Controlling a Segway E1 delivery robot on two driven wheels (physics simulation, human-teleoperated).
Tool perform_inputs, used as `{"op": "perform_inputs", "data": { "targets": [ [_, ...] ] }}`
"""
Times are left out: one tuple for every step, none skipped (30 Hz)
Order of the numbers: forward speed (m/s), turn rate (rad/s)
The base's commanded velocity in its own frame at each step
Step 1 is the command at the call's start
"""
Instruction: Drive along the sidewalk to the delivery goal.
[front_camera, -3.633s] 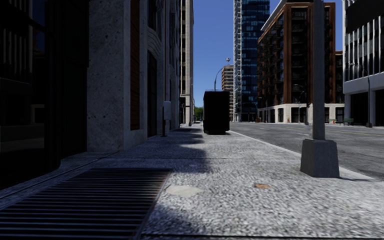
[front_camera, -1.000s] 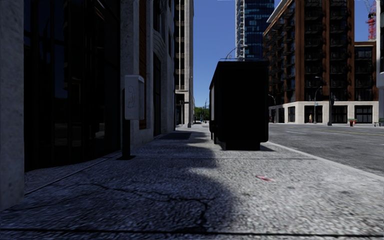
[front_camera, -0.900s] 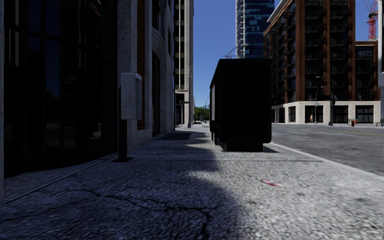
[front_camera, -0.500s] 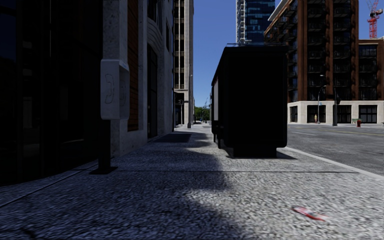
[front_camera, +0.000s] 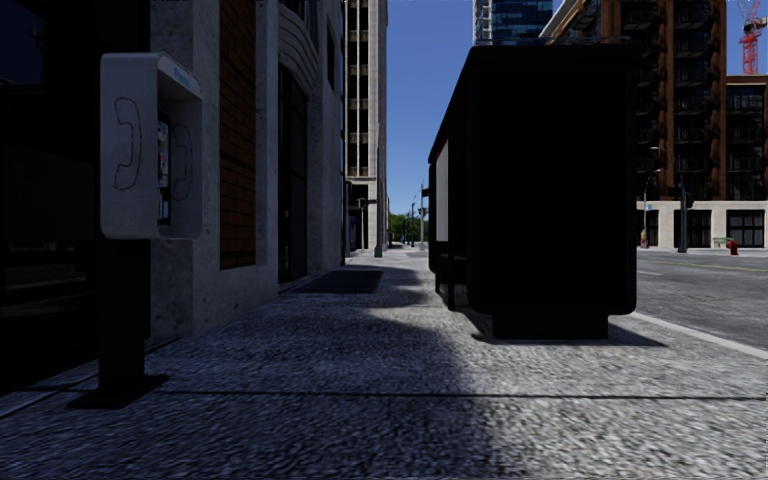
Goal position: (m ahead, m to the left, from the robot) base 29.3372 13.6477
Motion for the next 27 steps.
{"op": "perform_inputs", "data": {
  "targets": [
    [1.97, 0.00],
    [1.97, 0.00],
    [1.97, 0.00],
    [1.97, 0.00],
    [1.97, 0.00],
    [1.97, 0.00],
    [1.97, 0.00],
    [1.97, 0.00],
    [1.97, 0.00],
    [1.97, 0.00],
    [1.97, 0.00],
    [1.97, 0.00],
    [1.97, 0.00],
    [1.97, 0.00],
    [1.97, 0.00],
    [1.97, 0.00],
    [1.97, 0.00],
    [1.97, 0.00],
    [1.97, 0.00],
    [1.97, 0.00],
    [1.97, 0.00],
    [1.97, 0.00],
    [1.97, 0.00],
    [1.97, 0.00],
    [1.97, 0.00],
    [1.97, 0.00],
    [1.97, 0.00]
  ]
}}
